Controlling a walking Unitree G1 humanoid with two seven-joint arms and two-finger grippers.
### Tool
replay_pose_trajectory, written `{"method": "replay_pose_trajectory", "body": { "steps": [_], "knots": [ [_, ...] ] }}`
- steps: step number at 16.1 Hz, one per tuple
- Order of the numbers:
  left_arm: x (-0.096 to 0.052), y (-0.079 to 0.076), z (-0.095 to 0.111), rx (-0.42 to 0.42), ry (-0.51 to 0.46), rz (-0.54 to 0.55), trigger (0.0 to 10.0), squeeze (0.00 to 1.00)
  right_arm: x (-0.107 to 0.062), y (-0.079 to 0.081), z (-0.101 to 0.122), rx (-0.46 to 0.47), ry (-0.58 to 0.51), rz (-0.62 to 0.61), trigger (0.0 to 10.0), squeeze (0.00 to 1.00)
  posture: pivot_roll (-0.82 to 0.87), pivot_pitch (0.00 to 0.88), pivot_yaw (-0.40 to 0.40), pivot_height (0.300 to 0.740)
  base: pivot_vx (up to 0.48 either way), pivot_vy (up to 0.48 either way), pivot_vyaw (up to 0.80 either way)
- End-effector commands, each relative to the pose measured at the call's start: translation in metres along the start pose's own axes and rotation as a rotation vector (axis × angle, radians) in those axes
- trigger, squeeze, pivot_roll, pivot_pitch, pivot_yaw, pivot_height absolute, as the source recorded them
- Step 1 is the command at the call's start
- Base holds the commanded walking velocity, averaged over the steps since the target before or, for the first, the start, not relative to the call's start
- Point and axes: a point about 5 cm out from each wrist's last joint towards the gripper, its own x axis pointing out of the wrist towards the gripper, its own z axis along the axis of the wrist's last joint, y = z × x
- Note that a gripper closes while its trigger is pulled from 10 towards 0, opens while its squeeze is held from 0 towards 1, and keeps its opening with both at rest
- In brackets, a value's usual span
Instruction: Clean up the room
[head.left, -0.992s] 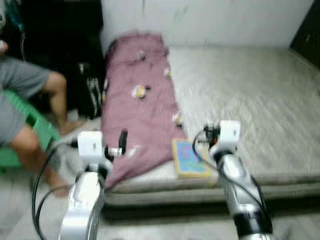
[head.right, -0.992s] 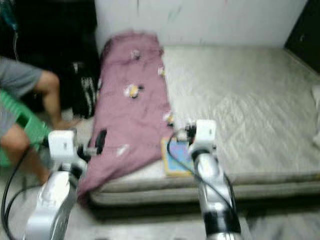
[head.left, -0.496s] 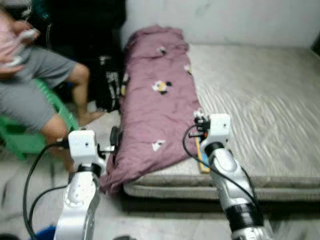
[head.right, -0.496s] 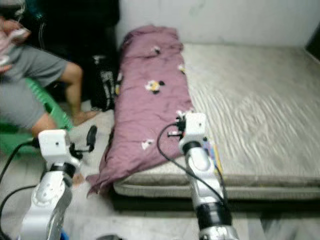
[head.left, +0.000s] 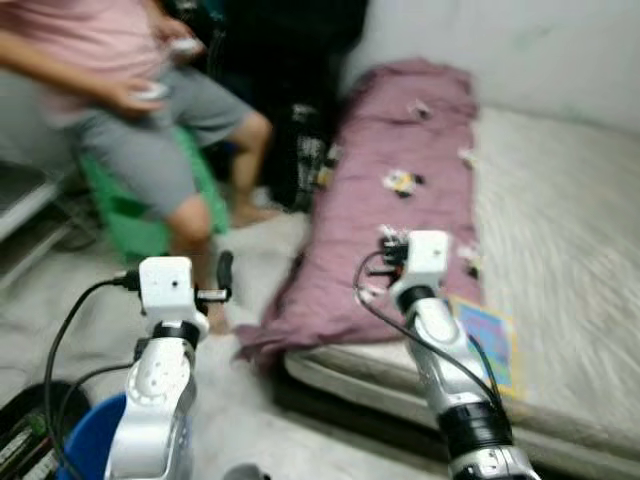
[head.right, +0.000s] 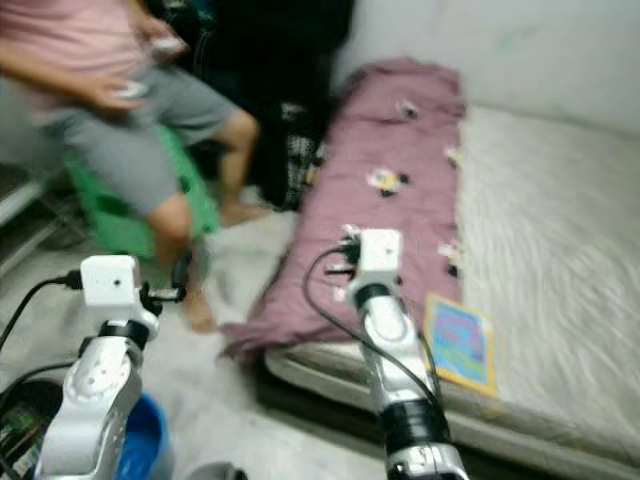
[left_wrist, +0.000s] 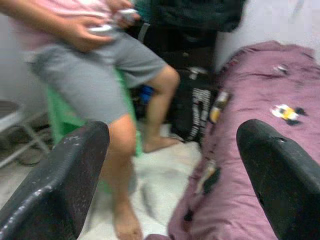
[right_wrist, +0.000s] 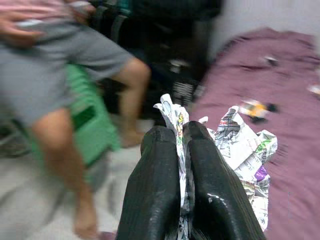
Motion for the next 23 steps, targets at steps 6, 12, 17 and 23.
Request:
{"method": "replay_pose_trajectory", "body": {
  "steps": [6,12,17,23],
  "knots": [
    [-0.001,-0.002,-0.005,0.010,0.009,-0.012,10.0,0.00,0.000,-0.009,-0.002,-0.004,0.001,-0.029,10.0,0.00,-0.02,0.000,-0.022,0.740,0.000,0.000,0.80],
    [-0.002,0.015,-0.005,0.030,0.004,0.080,10.0,0.00,-0.002,-0.004,0.007,-0.002,-0.037,-0.009,10.0,0.00,-0.02,0.000,-0.010,0.740,0.000,0.000,0.80],
    [-0.001,0.013,-0.005,0.034,0.000,0.070,10.0,0.00,0.000,-0.001,0.007,-0.003,-0.034,0.005,10.0,0.00,-0.02,0.000,-0.010,0.740,0.000,0.000,0.80],
    [0.000,0.012,-0.004,0.030,-0.006,0.061,10.0,0.00,-0.001,-0.001,0.005,-0.011,-0.019,0.009,10.0,0.00,-0.02,0.000,-0.016,0.740,0.000,0.000,0.80]
  ]
}}
